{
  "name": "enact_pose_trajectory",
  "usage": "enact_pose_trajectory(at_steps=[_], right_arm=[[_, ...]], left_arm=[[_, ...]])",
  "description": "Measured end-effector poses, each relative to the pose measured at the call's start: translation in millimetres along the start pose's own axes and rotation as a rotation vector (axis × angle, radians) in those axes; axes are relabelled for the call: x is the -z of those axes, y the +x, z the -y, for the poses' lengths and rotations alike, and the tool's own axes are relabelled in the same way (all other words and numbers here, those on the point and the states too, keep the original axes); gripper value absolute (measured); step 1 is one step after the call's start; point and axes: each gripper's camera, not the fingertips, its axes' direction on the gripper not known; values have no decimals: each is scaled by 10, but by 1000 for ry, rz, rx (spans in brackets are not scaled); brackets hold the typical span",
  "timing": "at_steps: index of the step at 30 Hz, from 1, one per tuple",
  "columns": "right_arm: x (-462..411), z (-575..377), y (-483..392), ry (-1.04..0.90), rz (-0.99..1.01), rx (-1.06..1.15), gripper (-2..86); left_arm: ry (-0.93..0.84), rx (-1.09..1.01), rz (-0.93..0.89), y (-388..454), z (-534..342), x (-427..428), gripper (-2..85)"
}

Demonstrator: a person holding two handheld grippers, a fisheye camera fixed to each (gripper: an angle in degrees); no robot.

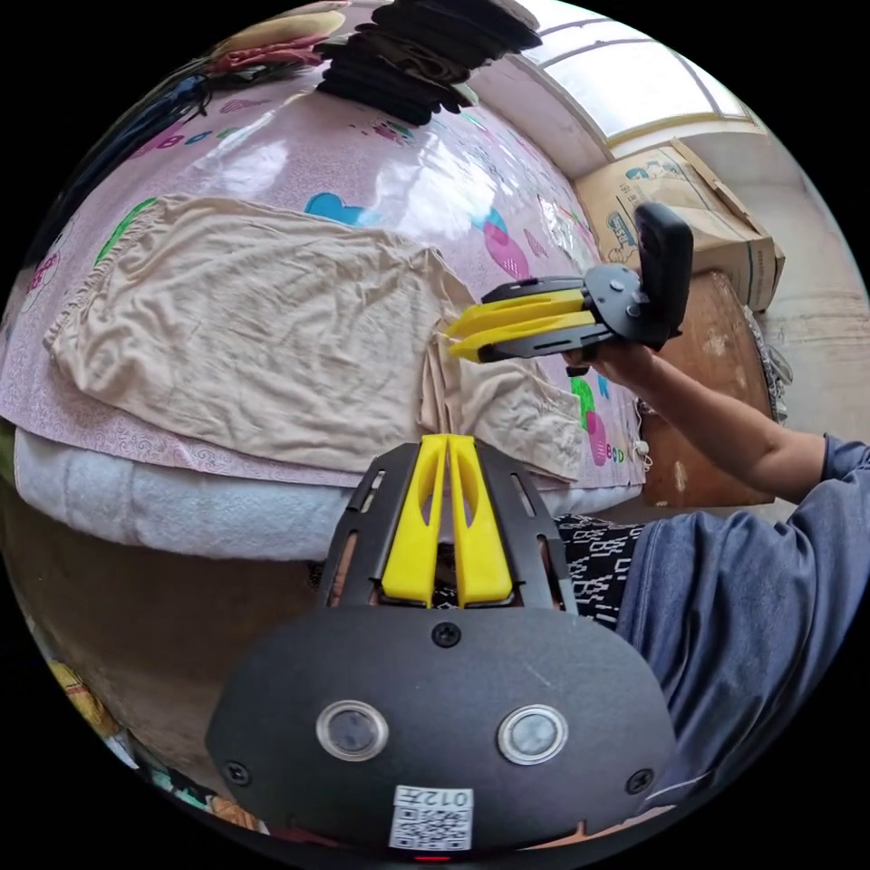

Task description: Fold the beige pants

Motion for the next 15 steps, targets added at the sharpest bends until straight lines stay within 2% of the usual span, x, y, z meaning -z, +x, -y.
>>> enact_pose_trajectory(at_steps=[5, 8, 12, 15], right_arm=[[-57, 134, -69, -41, -90, 24, 13], [199, 121, 62, 49, -54, -56, 8], [56, -20, 440, -9, -13, -209, 11], [-67, -151, 542, 11, 71, -214, 23]], left_arm=[[11, -7, -7, 81, -38, 1, 3], [33, 1, -8, 91, -57, 63, 3], [66, -3, -23, 127, -48, 146, 3], [59, -33, -21, 218, 13, 144, 4]])
